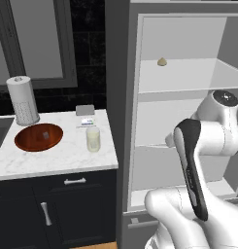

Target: Grab a lemon wedge from the fridge and one ice cube from the ice bowl, and put them in the glass of lemonade.

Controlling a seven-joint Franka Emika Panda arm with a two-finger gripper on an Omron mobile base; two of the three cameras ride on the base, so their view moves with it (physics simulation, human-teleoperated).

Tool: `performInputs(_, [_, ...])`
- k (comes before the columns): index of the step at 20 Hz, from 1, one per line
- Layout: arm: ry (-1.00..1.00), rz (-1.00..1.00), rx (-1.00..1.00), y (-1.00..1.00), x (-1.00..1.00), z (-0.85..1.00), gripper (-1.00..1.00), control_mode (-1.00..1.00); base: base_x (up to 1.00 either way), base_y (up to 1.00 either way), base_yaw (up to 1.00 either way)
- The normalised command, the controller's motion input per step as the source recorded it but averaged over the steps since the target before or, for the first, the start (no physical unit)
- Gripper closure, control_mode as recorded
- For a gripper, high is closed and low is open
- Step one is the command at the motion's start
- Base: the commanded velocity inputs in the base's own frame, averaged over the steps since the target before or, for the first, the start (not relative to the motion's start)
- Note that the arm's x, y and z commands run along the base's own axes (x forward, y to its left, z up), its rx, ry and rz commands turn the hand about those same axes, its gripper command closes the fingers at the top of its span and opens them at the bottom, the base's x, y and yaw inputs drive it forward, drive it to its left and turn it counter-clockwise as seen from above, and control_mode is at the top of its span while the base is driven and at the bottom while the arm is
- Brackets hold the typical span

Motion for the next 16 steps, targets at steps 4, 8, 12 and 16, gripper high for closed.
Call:
performInputs(4, [0.00,0.00,0.00,0.00,-0.03,0.00,1.00,-1.00,0.00,0.00,0.00])
performInputs(8, [0.00,0.00,0.00,0.00,0.00,0.00,1.00,-1.00,0.00,0.00,0.00])
performInputs(12, [-0.02,0.00,0.00,0.11,-0.23,0.00,1.00,1.00,-0.16,0.13,0.00])
performInputs(16, [0.00,0.00,0.00,0.00,0.00,0.00,1.00,1.00,-0.71,0.96,-0.03])
